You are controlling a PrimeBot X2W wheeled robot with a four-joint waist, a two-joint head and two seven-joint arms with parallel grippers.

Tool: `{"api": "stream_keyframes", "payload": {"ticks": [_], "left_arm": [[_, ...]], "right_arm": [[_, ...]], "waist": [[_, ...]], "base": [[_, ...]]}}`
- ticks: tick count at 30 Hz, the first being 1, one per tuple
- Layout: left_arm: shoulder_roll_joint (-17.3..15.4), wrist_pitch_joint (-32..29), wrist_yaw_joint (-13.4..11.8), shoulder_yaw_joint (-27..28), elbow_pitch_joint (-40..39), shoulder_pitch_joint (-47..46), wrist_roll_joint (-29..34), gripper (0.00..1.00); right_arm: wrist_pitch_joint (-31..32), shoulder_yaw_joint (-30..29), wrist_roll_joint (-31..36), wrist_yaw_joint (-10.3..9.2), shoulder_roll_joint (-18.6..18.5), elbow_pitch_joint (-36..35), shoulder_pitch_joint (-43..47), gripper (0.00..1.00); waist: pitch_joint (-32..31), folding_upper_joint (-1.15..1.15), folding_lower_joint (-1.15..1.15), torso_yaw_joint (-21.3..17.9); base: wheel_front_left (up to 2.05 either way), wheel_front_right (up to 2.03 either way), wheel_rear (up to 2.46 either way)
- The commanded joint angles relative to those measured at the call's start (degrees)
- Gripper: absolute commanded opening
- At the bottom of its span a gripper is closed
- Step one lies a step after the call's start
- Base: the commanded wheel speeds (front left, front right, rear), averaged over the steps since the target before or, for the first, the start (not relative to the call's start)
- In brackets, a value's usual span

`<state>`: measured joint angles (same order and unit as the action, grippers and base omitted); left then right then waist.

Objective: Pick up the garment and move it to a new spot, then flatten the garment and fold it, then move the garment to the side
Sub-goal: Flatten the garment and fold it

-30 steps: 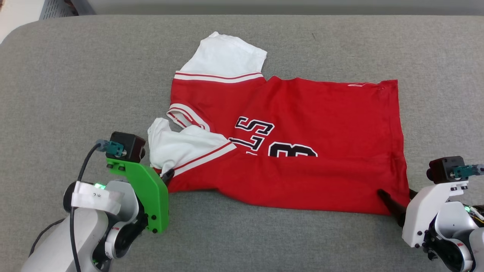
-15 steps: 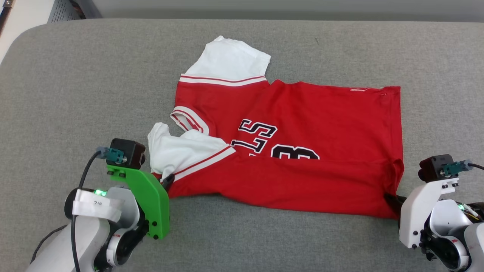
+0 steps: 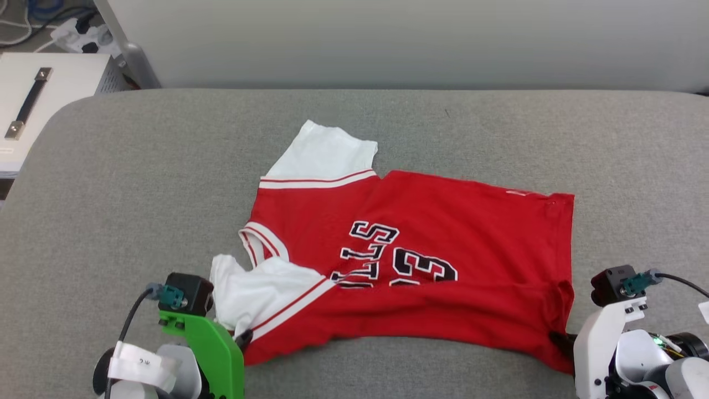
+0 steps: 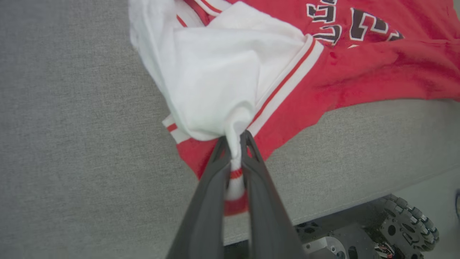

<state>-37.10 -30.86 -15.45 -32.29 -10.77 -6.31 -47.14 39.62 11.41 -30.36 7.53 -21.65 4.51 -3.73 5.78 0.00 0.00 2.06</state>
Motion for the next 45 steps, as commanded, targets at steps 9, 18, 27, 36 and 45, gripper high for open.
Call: {"api": "stream_keyframes", "payload": {"ticks": [9,18,27,36,45], "left_arm": [[-3.16,-0.22,-2.9,1.14,-3.15,8.95,-3.15,0.0],[-2.81,-0.13,-3.26,1.48,-3.15,10.59,-4.75,0.0],[1.67,1.91,-0.44,1.26,6.03,6.48,-6.02,0.79],[2.89,7.15,-0.22,2.71,8.44,4.93,-4.23,1.0],[3.46,14.87,-1.4,4.66,6.96,2.06,0.39,1.0]], "right_arm": [[1.58,-0.95,-2.13,-0.04,0.05,-3.16,7.54,0.0],[3.87,-3.5,-1.99,-0.04,1.35,-6.46,11.6,0.0],[1.75,-5.17,-0.15,-0.04,3.81,-4.87,11.74,1.0],[-8.54,-8.97,3.95,-0.04,6.97,-6.47,12.94,1.0],[-23.73,-14.45,12.92,-0.04,12.76,-10.25,10.64,1.0]], "waist": [[-6.41,0.0,0.0,0.71],[-5.61,0.0,0.0,0.84],[-3.4,0.0,0.0,0.52],[-3.88,0.0,0.0,0.47],[-4.53,0.0,0.0,-0.13]], "base": [[0.0,0.0,0.0],[0.0,0.0,0.0],[0.0,0.0,0.0],[0.0,0.0,0.0],[0.0,0.0,0.0]]}}
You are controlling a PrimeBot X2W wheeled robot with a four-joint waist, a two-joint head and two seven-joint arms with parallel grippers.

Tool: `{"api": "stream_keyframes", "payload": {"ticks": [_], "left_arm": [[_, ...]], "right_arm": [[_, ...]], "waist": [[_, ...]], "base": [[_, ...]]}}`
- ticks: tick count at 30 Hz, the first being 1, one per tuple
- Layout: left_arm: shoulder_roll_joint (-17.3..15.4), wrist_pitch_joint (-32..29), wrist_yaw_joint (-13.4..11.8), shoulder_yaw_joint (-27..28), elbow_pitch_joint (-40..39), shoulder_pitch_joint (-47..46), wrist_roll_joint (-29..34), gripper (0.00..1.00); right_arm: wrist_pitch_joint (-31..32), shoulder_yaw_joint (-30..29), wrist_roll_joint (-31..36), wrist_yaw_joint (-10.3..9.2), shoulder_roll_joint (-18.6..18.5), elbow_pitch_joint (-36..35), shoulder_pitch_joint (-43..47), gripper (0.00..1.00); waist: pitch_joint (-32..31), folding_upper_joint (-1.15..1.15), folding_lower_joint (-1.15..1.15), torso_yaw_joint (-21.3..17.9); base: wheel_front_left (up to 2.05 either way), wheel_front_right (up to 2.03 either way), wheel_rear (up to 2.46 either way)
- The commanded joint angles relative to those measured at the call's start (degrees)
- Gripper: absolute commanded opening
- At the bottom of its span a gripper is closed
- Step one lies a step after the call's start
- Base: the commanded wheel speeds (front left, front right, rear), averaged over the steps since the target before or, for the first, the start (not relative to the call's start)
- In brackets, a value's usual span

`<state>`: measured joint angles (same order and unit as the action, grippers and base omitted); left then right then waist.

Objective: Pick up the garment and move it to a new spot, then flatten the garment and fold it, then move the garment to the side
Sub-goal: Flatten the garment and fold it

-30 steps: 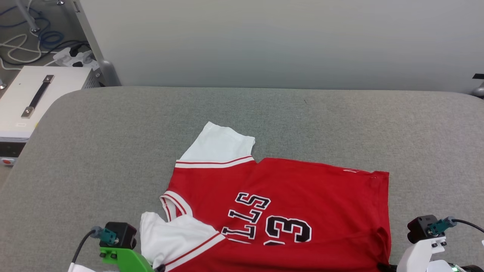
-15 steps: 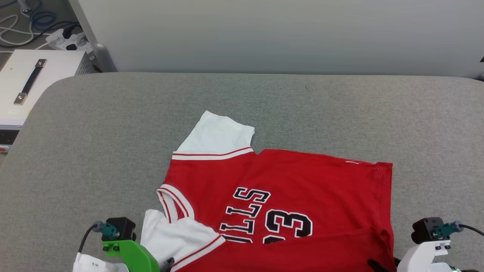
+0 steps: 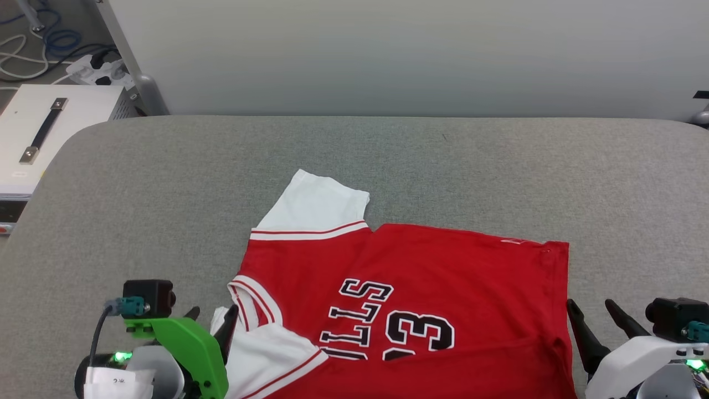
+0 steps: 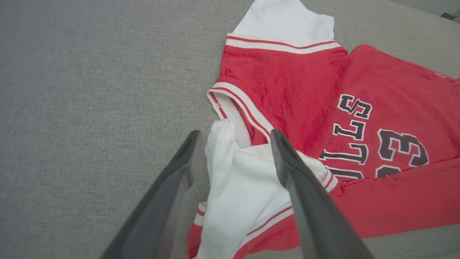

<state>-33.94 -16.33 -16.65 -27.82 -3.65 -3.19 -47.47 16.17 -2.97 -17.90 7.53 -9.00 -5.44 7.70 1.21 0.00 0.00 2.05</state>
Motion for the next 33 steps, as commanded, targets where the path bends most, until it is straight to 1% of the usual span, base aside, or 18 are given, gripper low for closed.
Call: {"api": "stream_keyframes", "payload": {"ticks": [1,6,11,15,20,24,26,29,32,33], "left_arm": [[0.37,1.23,-0.32,0.31,-0.39,-1.6,1.43,1.0],[0.75,4.87,-1.14,1.81,-1.28,-3.9,3.38,1.0],[1.32,8.4,-1.42,3.5,-1.75,-8.35,5.35,1.0],[1.95,9.97,-0.45,4.42,-0.41,-13.56,6.12,1.0],[2.25,8.35,2.76,4.44,3.87,-21.81,5.54,1.0],[2.32,4.15,6.68,4.3,8.74,-28.46,2.75,1.0],[2.0,1.35,8.52,4.04,11.54,-31.61,1.45,1.0],[1.57,-4.4,11.62,3.11,15.78,-36.06,-1.03,1.0],[1.19,-10.63,14.02,1.85,19.97,-39.91,-3.07,1.0],[1.03,-11.97,14.36,1.69,21.1,-41.01,-3.4,1.0]], "right_arm": [[-1.06,-0.2,1.22,-0.04,0.63,-0.83,-1.0,1.0],[-4.37,-0.2,4.01,-0.04,1.77,-3.81,-3.17,1.0],[-6.84,-0.46,5.63,-0.04,2.55,-7.4,-6.44,1.0],[-8.22,-0.82,6.07,-0.04,2.76,-9.21,-9.5,1.0],[-9.61,-1.06,5.87,-0.04,3.08,-9.43,-12.9,1.0],[-10.86,-0.6,5.68,-0.04,3.33,-8.75,-14.86,1.0],[-11.35,-0.24,5.57,-0.04,3.45,-8.22,-15.69,1.0],[-12.12,0.59,5.17,-0.04,3.58,-7.46,-16.91,1.0],[-12.65,1.11,4.77,-0.04,3.69,-6.73,-17.75,1.0],[-12.71,1.26,4.65,-0.04,3.71,-6.56,-17.92,1.0]], "waist": [[0.16,0.0,0.0,-0.3],[1.56,0.0,0.0,-2.09],[5.49,0.0,0.0,-4.03],[9.93,0.0,0.0,-5.54],[14.87,0.0,0.0,-7.15],[17.77,0.0,0.0,-8.69],[18.85,0.0,0.0,-9.52],[20.31,0.0,0.0,-10.83],[21.48,0.0,0.0,-11.88],[21.89,0.0,0.0,-12.2]], "base": [[0.0,0.0,0.0],[0.0,0.0,0.0],[0.0,0.0,0.0],[0.0,0.0,0.0],[0.0,0.0,0.0],[0.0,0.0,0.0],[0.0,0.0,0.0],[0.0,0.0,0.0],[0.0,0.0,0.0],[0.0,0.0,0.0]]}}
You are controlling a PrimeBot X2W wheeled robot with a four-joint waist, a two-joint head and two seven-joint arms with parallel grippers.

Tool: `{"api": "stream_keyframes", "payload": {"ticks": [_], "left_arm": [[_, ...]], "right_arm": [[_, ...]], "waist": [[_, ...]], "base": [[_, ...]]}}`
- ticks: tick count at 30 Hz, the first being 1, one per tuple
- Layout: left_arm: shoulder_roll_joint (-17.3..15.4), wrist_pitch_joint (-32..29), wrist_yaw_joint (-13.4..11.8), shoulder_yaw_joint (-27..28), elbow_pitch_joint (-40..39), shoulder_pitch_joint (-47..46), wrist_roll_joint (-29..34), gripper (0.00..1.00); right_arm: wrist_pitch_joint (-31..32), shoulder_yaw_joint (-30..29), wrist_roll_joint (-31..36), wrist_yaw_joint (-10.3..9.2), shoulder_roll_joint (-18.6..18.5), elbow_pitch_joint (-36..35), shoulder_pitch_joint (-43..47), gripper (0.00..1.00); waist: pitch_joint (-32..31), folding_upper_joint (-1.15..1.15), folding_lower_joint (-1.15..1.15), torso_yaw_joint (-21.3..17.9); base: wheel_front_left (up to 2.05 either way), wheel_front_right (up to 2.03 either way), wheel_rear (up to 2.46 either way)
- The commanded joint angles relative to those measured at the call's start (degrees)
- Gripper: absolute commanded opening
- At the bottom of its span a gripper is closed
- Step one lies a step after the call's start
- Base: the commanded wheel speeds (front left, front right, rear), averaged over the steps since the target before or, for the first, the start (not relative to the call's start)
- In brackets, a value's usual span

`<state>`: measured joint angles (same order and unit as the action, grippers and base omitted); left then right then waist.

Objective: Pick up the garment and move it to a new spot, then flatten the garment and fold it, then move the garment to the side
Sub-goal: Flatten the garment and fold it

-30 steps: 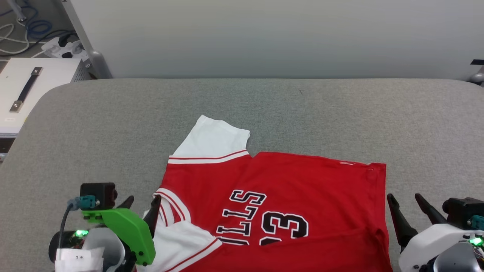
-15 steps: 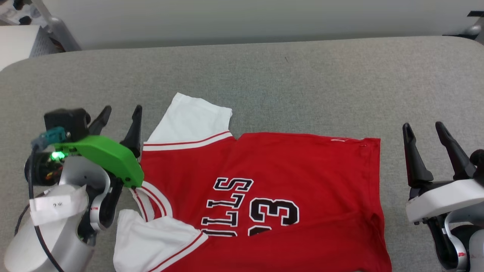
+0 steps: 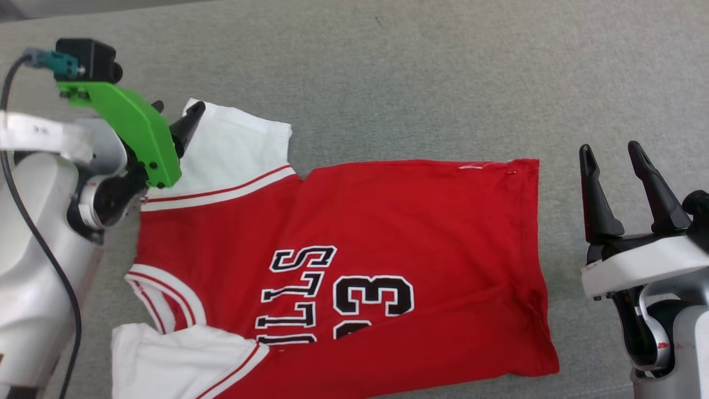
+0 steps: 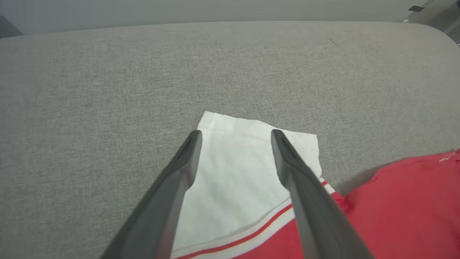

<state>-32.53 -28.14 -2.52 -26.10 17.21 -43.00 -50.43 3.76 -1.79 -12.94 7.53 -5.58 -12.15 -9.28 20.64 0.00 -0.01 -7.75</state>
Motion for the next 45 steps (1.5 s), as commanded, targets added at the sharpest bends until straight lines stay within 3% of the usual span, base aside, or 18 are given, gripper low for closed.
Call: {"api": "stream_keyframes", "payload": {"ticks": [1,5,13,19,20,21,22,23,35,45], "left_arm": [[-0.45,-1.5,0.55,-0.23,1.42,-2.22,-0.78,1.0],[-1.09,-7.03,1.57,-1.27,6.18,-6.1,-1.62,1.0],[-2.51,-11.53,1.94,-3.4,13.43,-9.7,-0.03,1.0],[-1.06,-18.65,2.85,-6.43,17.71,-8.33,-1.32,1.0],[-0.71,-19.7,2.88,-6.69,18.04,-8.16,-1.71,0.73],[-0.43,-20.48,2.93,-7.15,18.25,-8.07,-1.73,0.4],[-0.23,-20.67,2.98,-7.32,18.39,-8.07,-1.76,0.16],[0.1,-20.81,2.92,-7.37,18.66,-8.05,-1.94,0.0],[2.49,-13.98,4.05,-7.59,19.55,-11.26,0.11,0.0],[4.25,-10.65,5.42,-7.81,17.57,-14.12,0.8,0.0]], "right_arm": [[-0.43,0.2,-0.36,-0.04,0.3,0.27,-1.12,1.0],[-0.87,1.08,-0.73,-0.04,0.28,0.83,-1.92,1.0],[-1.72,1.76,-1.67,-0.04,0.45,1.6,-2.37,1.0],[-1.34,1.52,-2.27,-0.04,0.16,2.17,-2.46,1.0],[-1.11,1.46,-2.39,-0.04,0.05,2.33,-2.48,1.0],[-0.72,1.54,-2.69,-0.04,-0.13,2.53,-2.54,1.0],[-0.55,1.6,-2.99,-0.04,-0.25,2.64,-2.63,1.0],[0.01,1.81,-3.45,-0.04,-0.5,2.99,-2.7,1.0],[10.46,3.24,-11.69,-0.04,-6.83,12.1,-5.56,1.0],[23.2,9.85,-17.71,-0.04,-13.5,16.27,-12.33,1.0]], "waist": [[2.79,0.0,0.01,-2.68],[4.39,0.0,0.01,-4.1],[6.59,0.0,0.01,-5.69],[6.97,0.0,0.01,-5.69],[6.96,0.0,0.01,-5.65],[6.97,0.0,0.01,-5.6],[6.99,0.0,0.01,-5.58],[6.93,0.0,0.01,-5.56],[4.28,0.0,0.01,-3.78],[3.47,0.0,0.01,-0.1]], "base": [[0.0,0.0,0.0],[0.0,0.0,0.0],[0.0,0.0,0.0],[0.0,0.0,0.0],[0.0,0.0,0.0],[0.0,0.0,0.0],[0.0,0.0,0.0],[0.0,0.0,0.0],[0.0,0.0,0.0],[0.0,0.0,0.0]]}}
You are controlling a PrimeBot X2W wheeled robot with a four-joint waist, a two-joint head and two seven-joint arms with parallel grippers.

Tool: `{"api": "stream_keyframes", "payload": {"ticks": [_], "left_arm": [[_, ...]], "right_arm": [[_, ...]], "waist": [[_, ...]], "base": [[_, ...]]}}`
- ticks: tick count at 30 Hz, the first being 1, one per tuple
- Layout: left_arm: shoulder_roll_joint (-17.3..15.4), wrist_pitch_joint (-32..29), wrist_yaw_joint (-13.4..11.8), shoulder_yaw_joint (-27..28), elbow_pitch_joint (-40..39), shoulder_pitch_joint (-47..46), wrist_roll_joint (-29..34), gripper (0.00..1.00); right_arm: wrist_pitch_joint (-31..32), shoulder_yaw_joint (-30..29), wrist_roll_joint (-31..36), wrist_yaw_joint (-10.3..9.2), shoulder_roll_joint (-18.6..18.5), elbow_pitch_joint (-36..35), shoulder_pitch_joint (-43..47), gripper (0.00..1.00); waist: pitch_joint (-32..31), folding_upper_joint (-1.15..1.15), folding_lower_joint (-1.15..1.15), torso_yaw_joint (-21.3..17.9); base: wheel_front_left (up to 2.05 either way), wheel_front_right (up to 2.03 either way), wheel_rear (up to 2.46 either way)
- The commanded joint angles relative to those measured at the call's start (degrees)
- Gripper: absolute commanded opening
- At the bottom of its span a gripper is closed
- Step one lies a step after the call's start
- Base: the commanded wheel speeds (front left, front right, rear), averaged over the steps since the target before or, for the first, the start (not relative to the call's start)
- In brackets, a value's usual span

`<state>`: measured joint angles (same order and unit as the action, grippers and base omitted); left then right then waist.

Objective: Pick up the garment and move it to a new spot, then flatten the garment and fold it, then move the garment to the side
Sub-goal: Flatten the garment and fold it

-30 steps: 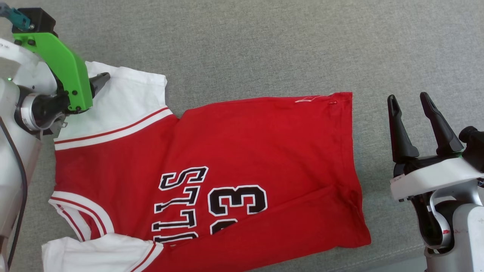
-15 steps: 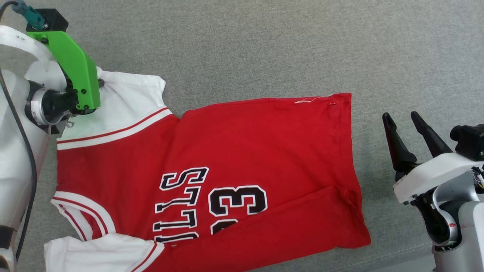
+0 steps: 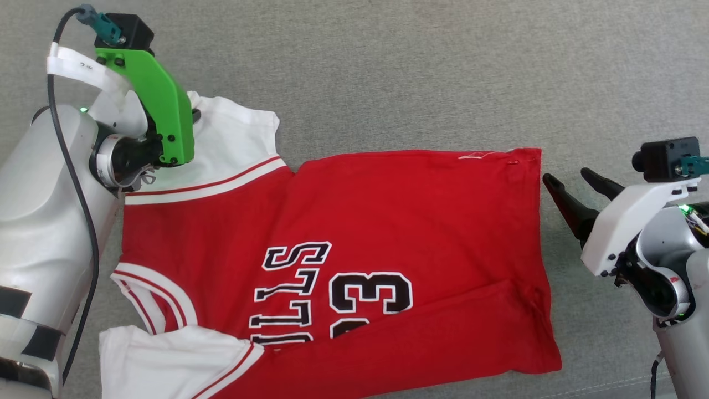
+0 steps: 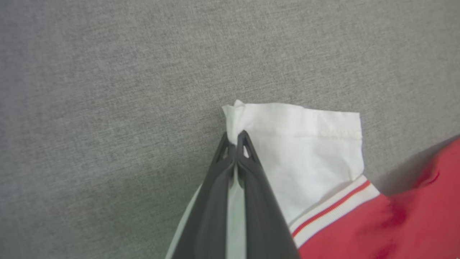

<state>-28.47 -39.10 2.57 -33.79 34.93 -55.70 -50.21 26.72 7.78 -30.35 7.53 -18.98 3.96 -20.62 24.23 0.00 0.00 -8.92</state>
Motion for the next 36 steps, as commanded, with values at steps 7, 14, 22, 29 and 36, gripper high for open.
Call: {"api": "stream_keyframes", "payload": {"ticks": [7,14,22,29,36], "left_arm": [[1.41,1.31,0.47,-0.74,-1.72,-2.43,1.05,0.0],[1.63,2.34,0.58,-0.79,-2.15,-2.05,0.88,0.0],[1.27,3.9,0.41,-0.41,-1.92,-0.96,0.53,0.0],[-0.16,9.25,0.02,1.05,-3.76,2.59,0.33,0.0],[-2.4,13.84,-1.57,2.89,-8.61,9.64,-0.64,0.0]], "right_arm": [[6.58,5.42,-3.19,-0.04,-3.52,4.46,-6.42,1.0],[11.62,9.84,-6.61,-0.04,-4.54,9.34,-7.51,1.0],[13.89,12.26,-7.99,-0.04,-5.24,11.6,-8.7,0.0],[6.94,6.83,-6.4,-0.04,-6.33,7.96,-8.28,0.0],[6.47,3.3,-4.15,-0.04,-5.23,3.76,-1.22,0.0]], "waist": [[0.89,0.0,0.0,4.0],[1.9,0.0,0.0,5.21],[1.63,0.0,0.0,5.48],[-3.0,0.0,0.0,6.9],[-7.37,0.0,0.0,8.3]], "base": [[0.0,0.0,0.0],[0.0,0.0,0.0],[0.0,0.0,0.0],[0.0,0.0,0.0],[0.0,0.0,0.0]]}}
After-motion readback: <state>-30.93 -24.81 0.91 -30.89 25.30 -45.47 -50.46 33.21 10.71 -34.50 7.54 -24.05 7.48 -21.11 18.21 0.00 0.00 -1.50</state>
